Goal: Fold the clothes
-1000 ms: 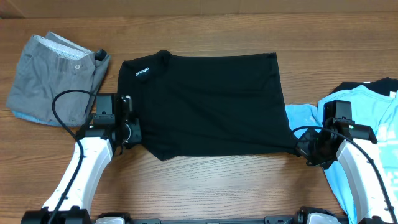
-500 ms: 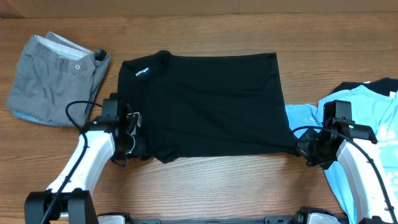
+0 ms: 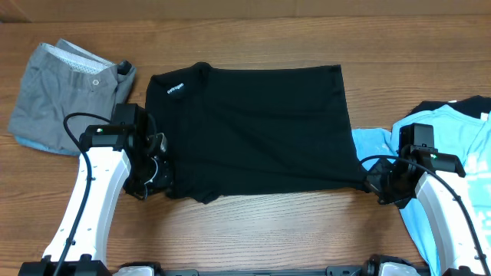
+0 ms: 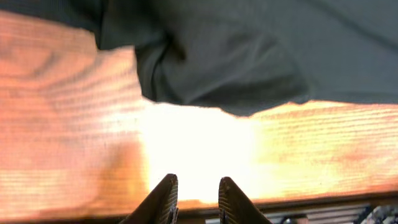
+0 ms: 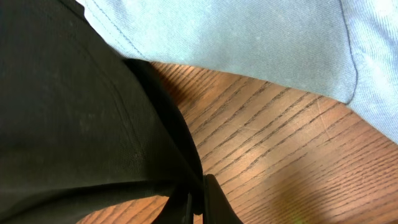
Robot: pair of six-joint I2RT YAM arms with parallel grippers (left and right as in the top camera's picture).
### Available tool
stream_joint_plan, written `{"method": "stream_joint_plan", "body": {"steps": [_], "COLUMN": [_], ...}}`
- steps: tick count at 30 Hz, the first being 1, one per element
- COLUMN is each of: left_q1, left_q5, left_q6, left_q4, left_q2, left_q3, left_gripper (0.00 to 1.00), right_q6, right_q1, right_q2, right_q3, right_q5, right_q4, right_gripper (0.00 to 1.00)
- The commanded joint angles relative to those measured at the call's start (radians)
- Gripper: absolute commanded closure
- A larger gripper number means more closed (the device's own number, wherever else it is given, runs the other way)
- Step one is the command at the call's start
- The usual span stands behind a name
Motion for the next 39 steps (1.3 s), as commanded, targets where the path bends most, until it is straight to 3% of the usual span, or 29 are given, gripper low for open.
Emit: {"method": "stream_joint_plan", "body": {"steps": [1,4,8,15,28,30,32,34,37,39], "left_q1": [-0.003,-0.056,-0.184,-0.491,-0.535,-0.535,-0.535,-0.535,-0.535,-0.535], "left_q5": [0.006,0.067,0.056,-0.125,-0.331,-0.306,-0.254,-0.163,0.063,0.135], "left_q6": [-0.031,0.050,0.051,-0.036,-0.039,-0.039,-0.039,-0.040,-0.039,-0.039], "left_q4": [-0.006,0.029,0.131,0.361,0.548,0.545,0.534,0.516,0.449,0.389], "left_q2": [-0.004,-0.004,-0.004,0.050,0.222,0.233,0.233,0.232,0.227,0.224], "left_q3": [0.011,0.002,-0.051,-0.225,-0.238,-0.238,-0.238,-0.234,-0.207,-0.181], "left_gripper": [0.73,0.74,0.73,0.79,0.73,0.73,0.80,0.96,0.96,0.96], "right_q6": [-0.008,-0.007,-0.007,-0.007,-0.007,-0.007,-0.007,-0.007,-0.007,-0.007], "right_q1": [-0.005,-0.005,-0.005,-0.005,-0.005,-0.005,-0.005,-0.005,-0.005,-0.005], "right_q2": [-0.014,-0.014,-0.014,-0.014,-0.014,-0.014,-0.014,-0.014,-0.014,-0.014], "right_q3": [0.020,0.020,0.020,0.020,0.020,0.020,0.020,0.020,0.020,0.020], "right_q5": [0.001,0.002,0.002,0.001,-0.006,-0.006,-0.006,-0.005,-0.005,-0.005], "right_q4": [0.005,0.006,0.012,0.010,0.013,0.012,0.012,0.012,0.011,0.012], "right_gripper": [0.96,0.96,0.96,0.96,0.96,0.96,0.96,0.96,0.96,0.96]}}
